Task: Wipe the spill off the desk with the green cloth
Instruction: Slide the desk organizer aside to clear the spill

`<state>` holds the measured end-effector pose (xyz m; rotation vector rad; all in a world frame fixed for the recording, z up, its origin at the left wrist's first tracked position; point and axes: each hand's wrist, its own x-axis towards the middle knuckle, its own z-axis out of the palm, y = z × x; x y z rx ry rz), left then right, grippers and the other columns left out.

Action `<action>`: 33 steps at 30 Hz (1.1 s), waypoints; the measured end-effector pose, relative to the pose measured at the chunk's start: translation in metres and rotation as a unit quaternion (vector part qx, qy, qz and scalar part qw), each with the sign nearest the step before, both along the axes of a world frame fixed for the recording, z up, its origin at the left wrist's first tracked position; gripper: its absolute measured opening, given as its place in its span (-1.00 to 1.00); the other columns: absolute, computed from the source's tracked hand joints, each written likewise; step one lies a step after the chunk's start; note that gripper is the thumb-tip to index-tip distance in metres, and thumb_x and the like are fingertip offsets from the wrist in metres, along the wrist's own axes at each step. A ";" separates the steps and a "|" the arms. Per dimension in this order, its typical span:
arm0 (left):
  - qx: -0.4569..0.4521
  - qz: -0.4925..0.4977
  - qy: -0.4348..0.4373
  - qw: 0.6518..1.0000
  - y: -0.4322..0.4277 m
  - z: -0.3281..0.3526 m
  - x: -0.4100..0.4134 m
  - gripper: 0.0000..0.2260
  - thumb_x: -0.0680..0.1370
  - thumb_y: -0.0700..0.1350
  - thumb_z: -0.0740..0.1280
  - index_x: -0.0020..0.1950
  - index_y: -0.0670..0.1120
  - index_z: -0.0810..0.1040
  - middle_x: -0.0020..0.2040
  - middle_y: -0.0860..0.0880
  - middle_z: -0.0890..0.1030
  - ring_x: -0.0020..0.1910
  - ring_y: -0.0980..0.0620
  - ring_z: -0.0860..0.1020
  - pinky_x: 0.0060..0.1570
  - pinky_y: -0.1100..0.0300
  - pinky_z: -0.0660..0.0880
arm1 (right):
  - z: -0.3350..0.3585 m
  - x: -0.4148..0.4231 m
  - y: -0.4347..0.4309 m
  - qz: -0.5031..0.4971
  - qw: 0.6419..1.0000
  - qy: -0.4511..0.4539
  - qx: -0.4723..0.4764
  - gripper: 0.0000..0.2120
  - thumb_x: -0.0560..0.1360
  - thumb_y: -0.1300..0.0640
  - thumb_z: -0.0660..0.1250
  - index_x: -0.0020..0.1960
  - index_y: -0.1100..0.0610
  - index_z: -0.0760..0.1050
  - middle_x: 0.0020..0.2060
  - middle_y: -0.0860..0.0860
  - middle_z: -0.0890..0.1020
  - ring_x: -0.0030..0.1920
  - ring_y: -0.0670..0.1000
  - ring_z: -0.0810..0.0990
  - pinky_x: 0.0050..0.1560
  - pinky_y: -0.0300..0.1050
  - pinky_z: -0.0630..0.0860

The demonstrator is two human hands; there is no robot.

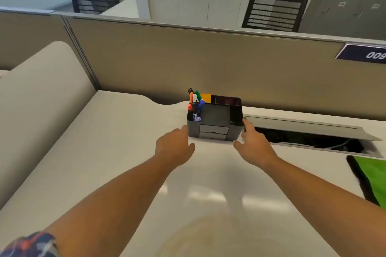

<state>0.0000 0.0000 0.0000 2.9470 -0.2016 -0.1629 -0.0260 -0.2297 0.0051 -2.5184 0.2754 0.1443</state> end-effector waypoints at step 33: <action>0.010 0.067 -0.088 0.994 0.157 0.012 0.002 -0.78 0.62 0.00 0.24 0.24 0.06 0.52 -0.01 -0.05 0.67 -0.20 -0.06 0.58 -0.31 0.18 0.42 | 0.020 0.085 0.112 0.212 0.930 -0.158 -0.256 -0.92 0.57 0.02 0.34 0.00 0.02 0.52 -0.15 0.04 0.70 -0.18 0.20 0.61 -0.25 0.00 0.54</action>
